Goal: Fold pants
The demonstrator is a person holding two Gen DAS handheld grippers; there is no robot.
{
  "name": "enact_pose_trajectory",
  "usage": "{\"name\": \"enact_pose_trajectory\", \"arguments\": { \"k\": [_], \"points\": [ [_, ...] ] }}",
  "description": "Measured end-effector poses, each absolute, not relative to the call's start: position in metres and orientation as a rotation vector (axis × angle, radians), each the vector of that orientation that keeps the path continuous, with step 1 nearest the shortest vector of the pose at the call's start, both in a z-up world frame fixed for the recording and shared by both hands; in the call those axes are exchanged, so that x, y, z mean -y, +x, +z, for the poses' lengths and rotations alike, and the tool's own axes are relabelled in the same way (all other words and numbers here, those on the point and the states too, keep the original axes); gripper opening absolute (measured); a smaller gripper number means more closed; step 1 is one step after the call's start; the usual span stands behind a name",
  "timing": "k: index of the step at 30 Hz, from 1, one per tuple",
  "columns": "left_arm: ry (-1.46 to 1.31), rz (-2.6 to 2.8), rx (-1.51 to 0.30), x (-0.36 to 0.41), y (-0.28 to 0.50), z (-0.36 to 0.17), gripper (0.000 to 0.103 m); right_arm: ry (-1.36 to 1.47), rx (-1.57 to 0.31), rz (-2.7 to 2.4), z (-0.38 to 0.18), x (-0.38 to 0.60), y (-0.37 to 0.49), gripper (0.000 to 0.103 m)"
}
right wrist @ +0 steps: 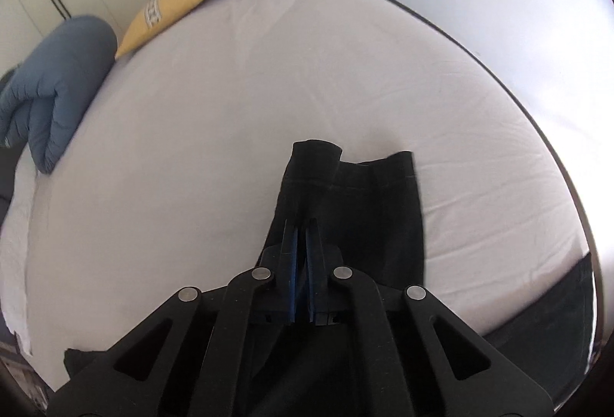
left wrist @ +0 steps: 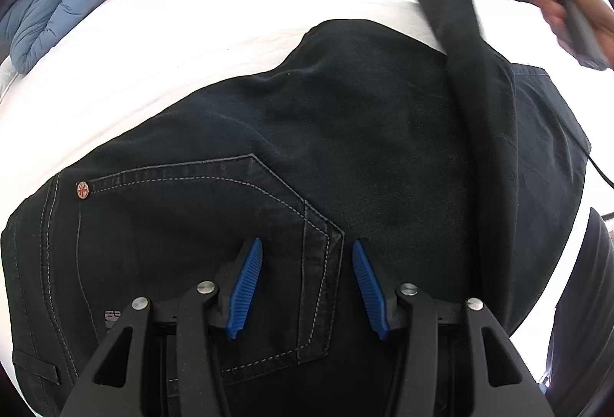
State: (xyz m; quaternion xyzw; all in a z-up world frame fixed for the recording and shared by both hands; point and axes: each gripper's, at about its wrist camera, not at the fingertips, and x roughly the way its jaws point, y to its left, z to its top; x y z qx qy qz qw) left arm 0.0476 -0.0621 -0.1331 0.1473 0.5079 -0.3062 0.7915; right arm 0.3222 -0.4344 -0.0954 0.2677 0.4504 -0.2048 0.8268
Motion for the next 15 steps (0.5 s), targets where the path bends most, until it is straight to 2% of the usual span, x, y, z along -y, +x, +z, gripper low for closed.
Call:
{"name": "enact_pose_trajectory", "arguments": {
  "k": [4, 7, 11, 15],
  "points": [
    [0.319, -0.657, -1.101, 0.064, 0.049, -0.135, 0.052, 0.756, -0.776, -0.478, -0.072, 0.469, 0.228, 0.002],
    [0.323, -0.654, -1.106, 0.065, 0.051, -0.135, 0.052, 0.877, -0.669, -0.548, -0.074, 0.492, 0.147, 0.002],
    [0.32, -0.643, -1.119, 0.068, 0.055, -0.134, 0.052, 1.05, -0.589, -0.682, -0.111, 0.515, 0.051, 0.001],
    [0.316, -0.626, -1.133, 0.07, 0.058, -0.134, 0.052, 1.2, -0.558, -0.756, -0.159, 0.526, 0.003, 0.001]
  ]
}}
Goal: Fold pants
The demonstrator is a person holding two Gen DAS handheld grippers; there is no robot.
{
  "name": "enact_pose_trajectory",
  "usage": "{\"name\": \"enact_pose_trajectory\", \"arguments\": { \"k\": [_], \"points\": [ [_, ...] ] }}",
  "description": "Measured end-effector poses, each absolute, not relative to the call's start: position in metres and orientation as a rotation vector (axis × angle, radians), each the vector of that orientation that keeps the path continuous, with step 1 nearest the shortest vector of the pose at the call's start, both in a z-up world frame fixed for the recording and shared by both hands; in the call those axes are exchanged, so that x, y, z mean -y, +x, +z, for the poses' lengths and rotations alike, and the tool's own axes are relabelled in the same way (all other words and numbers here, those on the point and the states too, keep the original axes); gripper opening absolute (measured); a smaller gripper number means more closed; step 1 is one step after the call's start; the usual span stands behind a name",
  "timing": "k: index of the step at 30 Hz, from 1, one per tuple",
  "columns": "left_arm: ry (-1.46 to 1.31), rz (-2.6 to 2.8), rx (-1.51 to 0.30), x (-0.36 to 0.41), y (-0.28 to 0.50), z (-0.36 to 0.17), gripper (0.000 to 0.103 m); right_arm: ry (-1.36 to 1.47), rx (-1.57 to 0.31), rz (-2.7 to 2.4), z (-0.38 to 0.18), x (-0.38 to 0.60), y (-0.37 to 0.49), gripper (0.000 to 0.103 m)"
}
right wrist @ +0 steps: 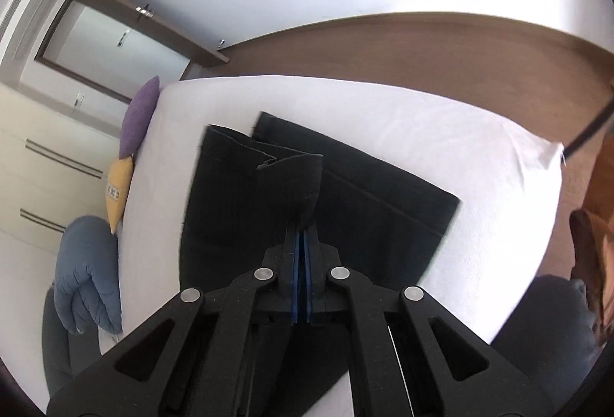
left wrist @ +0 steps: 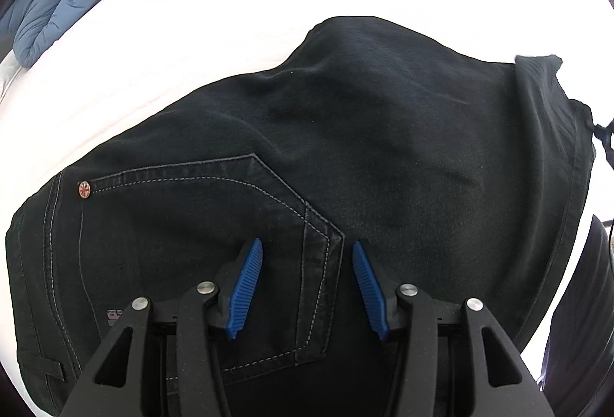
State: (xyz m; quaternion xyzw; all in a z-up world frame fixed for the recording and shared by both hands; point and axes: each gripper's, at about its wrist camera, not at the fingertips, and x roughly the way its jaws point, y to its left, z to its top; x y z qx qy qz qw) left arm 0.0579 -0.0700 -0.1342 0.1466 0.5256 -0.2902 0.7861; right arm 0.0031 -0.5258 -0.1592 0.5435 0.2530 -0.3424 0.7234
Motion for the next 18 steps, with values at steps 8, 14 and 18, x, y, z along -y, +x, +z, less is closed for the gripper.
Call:
{"name": "enact_pose_trajectory", "arguments": {
  "k": [8, 14, 18],
  "points": [
    [0.258, -0.633, -1.14, 0.076, 0.055, -0.133, 0.086, 1.252, -0.478, -0.75, -0.178, 0.532, -0.011, 0.001],
    [0.288, -0.615, -1.135, 0.09, 0.054, -0.139, 0.103, 1.088, -0.438, -0.756, -0.131, 0.504, -0.025, 0.0],
    [0.3, -0.616, -1.137, 0.093, 0.056, -0.142, 0.103, 1.179, -0.508, -0.795, -0.17, 0.513, -0.038, 0.0]
  ]
}}
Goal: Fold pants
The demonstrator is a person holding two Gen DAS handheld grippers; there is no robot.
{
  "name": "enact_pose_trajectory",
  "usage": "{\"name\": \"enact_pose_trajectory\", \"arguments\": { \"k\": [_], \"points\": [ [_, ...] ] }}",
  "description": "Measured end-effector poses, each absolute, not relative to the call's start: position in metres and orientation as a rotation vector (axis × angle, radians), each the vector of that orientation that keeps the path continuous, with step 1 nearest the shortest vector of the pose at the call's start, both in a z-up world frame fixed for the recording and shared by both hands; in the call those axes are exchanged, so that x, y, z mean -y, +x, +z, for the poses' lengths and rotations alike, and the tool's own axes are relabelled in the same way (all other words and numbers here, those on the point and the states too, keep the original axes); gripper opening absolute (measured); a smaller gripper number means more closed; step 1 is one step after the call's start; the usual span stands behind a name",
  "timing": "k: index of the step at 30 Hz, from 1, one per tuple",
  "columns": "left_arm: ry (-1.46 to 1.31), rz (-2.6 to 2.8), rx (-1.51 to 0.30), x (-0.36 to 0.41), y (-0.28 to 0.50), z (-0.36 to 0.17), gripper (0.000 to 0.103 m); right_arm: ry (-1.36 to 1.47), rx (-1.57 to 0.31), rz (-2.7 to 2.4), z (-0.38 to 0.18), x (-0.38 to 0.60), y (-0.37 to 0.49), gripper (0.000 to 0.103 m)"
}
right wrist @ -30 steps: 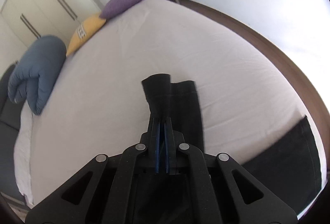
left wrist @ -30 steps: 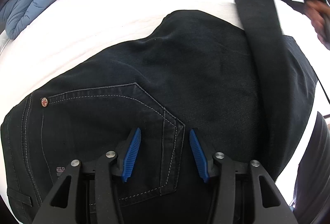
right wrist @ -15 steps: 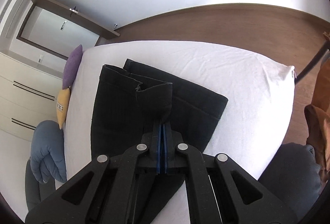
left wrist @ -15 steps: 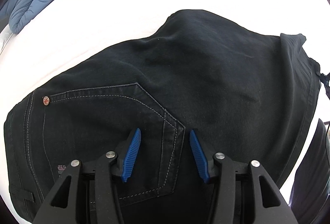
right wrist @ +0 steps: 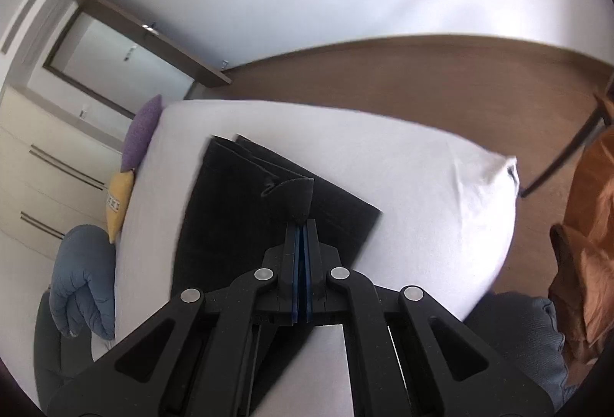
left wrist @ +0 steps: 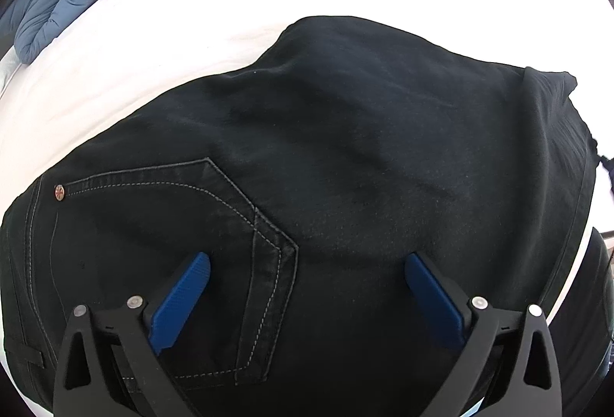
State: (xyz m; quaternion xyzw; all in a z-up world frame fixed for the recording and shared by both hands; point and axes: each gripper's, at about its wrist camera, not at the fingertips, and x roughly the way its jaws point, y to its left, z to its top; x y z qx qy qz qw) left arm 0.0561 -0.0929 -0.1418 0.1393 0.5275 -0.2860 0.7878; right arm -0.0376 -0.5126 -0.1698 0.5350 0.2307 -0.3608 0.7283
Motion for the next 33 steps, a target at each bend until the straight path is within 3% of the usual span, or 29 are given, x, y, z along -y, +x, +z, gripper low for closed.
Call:
{"name": "enact_pose_trajectory", "arguments": {
  "k": [2, 5, 10, 16, 17, 18, 20, 29, 31, 32, 33],
  "points": [
    [0.298, -0.62, -1.138, 0.093, 0.056, -0.142, 0.103, 1.322, -0.452, -0.764, -0.201, 0.522, -0.045, 0.0],
    [0.3, -0.62, -1.132, 0.092, 0.057, -0.142, 0.103, 1.29, -0.476, -0.751, -0.192, 0.524, -0.042, 0.003],
    [0.298, -0.619, -1.132, 0.091, 0.057, -0.14, 0.103, 1.469, -0.392, -0.687, -0.203, 0.533, -0.061, 0.005],
    [0.298, -0.616, -1.121, 0.09, 0.054, -0.141, 0.103, 1.186, -0.431, -0.733, -0.14, 0.551, -0.037, 0.009],
    [0.3, -0.616, -1.12, 0.091, 0.054, -0.141, 0.103, 1.134, -0.45, -0.685, -0.129, 0.564, -0.019, 0.022],
    [0.301, -0.616, -1.121, 0.09, 0.054, -0.141, 0.103, 1.097, -0.481, -0.642, -0.12, 0.576, -0.003, 0.053],
    [0.3, -0.616, -1.121, 0.091, 0.053, -0.142, 0.103, 0.988, -0.552, -0.562, -0.11, 0.593, 0.027, 0.089],
    [0.302, -0.614, -1.119, 0.092, 0.055, -0.143, 0.103, 0.743, -0.865, -0.272, -0.121, 0.638, 0.116, 0.086],
    [0.303, -0.614, -1.121, 0.092, 0.055, -0.143, 0.103, 0.749, -0.896, -0.237, -0.132, 0.645, 0.13, 0.063],
    [0.304, -0.615, -1.121, 0.093, 0.056, -0.143, 0.103, 0.73, -0.928, -0.2, -0.138, 0.644, 0.139, 0.04],
    [0.305, -0.616, -1.121, 0.093, 0.055, -0.143, 0.103, 0.703, -0.966, -0.185, -0.143, 0.642, 0.147, 0.026]
  ]
}}
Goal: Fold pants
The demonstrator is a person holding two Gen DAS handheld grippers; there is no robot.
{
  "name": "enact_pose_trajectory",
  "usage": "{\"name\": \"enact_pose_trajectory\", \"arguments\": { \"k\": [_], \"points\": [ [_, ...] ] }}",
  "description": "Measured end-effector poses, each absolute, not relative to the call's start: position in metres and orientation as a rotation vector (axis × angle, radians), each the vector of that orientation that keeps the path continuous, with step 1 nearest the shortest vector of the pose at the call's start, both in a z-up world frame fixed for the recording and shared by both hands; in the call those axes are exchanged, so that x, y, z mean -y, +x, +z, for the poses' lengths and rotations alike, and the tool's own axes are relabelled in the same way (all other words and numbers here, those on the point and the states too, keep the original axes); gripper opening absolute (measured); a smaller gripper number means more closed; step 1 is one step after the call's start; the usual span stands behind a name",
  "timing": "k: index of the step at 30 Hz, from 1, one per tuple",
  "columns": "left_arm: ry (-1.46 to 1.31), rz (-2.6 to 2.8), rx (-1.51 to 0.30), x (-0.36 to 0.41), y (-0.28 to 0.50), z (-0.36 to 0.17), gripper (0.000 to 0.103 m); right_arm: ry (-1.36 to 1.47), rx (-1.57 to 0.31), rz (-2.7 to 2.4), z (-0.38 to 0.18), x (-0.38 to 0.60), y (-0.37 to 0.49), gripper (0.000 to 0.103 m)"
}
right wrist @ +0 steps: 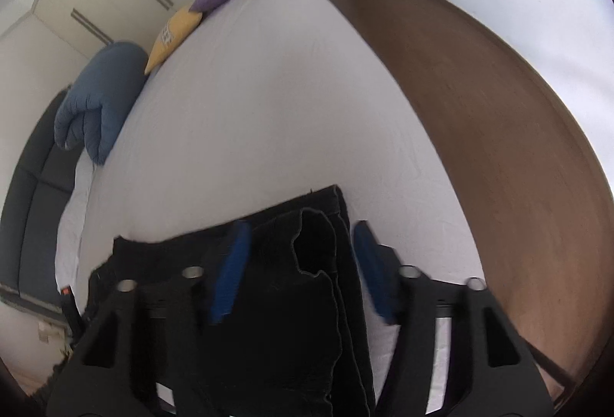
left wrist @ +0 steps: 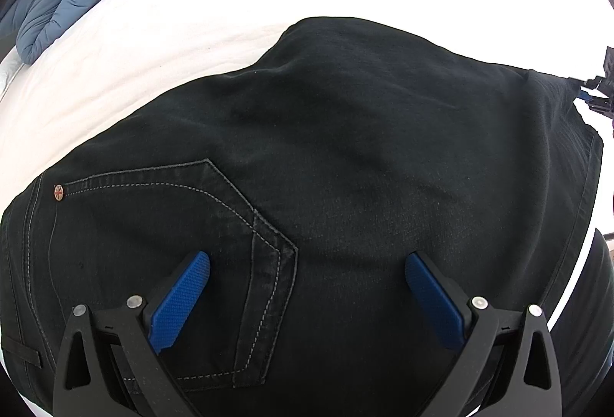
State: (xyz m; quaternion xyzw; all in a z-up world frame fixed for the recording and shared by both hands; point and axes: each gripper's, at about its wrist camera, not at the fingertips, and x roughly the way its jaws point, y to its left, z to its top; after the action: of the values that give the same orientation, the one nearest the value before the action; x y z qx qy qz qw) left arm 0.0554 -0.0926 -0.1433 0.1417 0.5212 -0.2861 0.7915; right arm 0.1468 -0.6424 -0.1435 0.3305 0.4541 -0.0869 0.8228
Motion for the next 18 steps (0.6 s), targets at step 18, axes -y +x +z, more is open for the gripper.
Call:
{"name": "enact_pose_trajectory", "arguments": {
  "k": [18],
  "points": [
    [0.29, -0.608, -1.105, 0.09, 0.056, -0.143, 0.103, 0.608, -0.779, -0.261, -0.103, 0.641, 0.156, 0.001]
  ]
}}
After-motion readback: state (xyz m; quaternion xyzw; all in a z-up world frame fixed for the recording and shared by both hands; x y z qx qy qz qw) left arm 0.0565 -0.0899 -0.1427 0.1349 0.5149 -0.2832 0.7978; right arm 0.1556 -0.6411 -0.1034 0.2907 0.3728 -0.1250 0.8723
